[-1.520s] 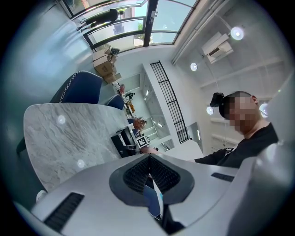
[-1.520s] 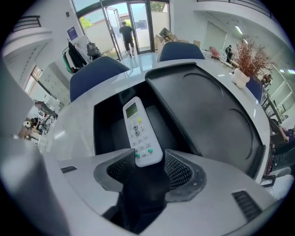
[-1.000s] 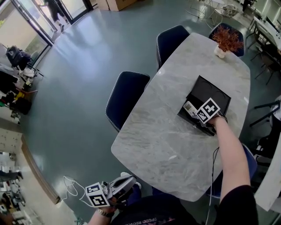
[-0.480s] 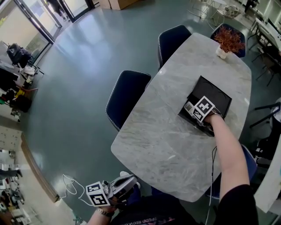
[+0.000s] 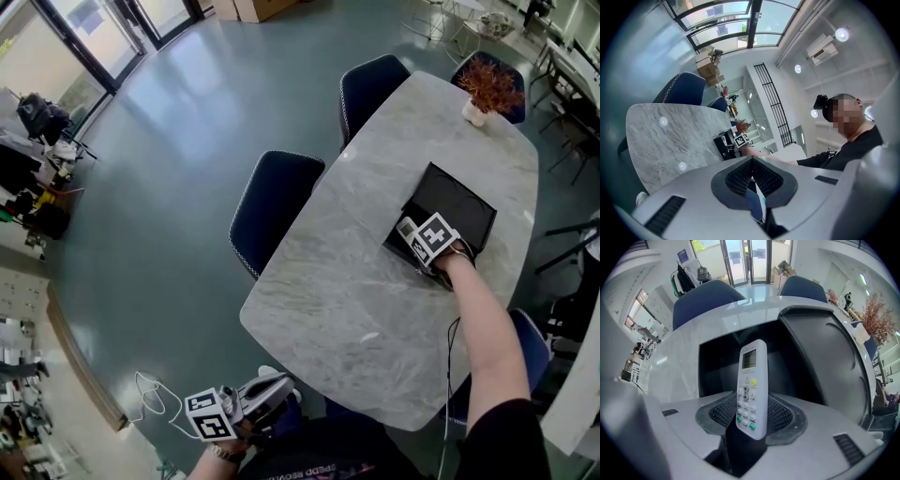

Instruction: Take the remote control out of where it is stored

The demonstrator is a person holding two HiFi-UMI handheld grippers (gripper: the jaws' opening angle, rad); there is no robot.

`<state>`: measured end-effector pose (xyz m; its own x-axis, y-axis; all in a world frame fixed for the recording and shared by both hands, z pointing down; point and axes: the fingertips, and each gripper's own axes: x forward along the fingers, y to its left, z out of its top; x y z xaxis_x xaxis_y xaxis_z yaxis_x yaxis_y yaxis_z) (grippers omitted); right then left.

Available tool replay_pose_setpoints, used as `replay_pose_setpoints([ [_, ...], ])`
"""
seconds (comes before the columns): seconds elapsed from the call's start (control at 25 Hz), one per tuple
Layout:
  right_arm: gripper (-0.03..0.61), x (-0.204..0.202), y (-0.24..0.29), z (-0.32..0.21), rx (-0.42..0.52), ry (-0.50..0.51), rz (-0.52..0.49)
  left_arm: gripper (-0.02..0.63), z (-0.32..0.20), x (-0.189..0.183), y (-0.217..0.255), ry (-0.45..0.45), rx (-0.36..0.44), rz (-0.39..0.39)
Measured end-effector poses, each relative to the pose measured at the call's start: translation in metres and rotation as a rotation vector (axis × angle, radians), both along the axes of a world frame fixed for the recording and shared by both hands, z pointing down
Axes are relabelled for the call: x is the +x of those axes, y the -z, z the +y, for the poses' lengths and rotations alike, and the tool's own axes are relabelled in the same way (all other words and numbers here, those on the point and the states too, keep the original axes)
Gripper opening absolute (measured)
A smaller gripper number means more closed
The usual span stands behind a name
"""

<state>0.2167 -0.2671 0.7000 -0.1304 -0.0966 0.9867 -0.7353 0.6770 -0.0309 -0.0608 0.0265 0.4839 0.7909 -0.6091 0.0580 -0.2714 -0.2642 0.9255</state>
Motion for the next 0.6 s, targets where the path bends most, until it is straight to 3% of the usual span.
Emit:
replay_pose_setpoints([
  [0.28, 0.186, 0.008, 0.020, -0.006, 0.141, -0.115, -0.154, 0.006, 0.003, -0.005, -0.001, 0.005, -0.005, -0.005],
  [0.44, 0.186, 0.016, 0.041, -0.012, 0.211, -0.272, -0.294, 0.005, 0.001, -0.005, -0.001, -0.009, 0.000, -0.001],
  [0.6, 0.186, 0.018, 0.075, -0.016, 0.252, -0.484, -0.526, 0.006, 0.000, -0.004, 0.001, -0.030, 0.011, 0.003],
])
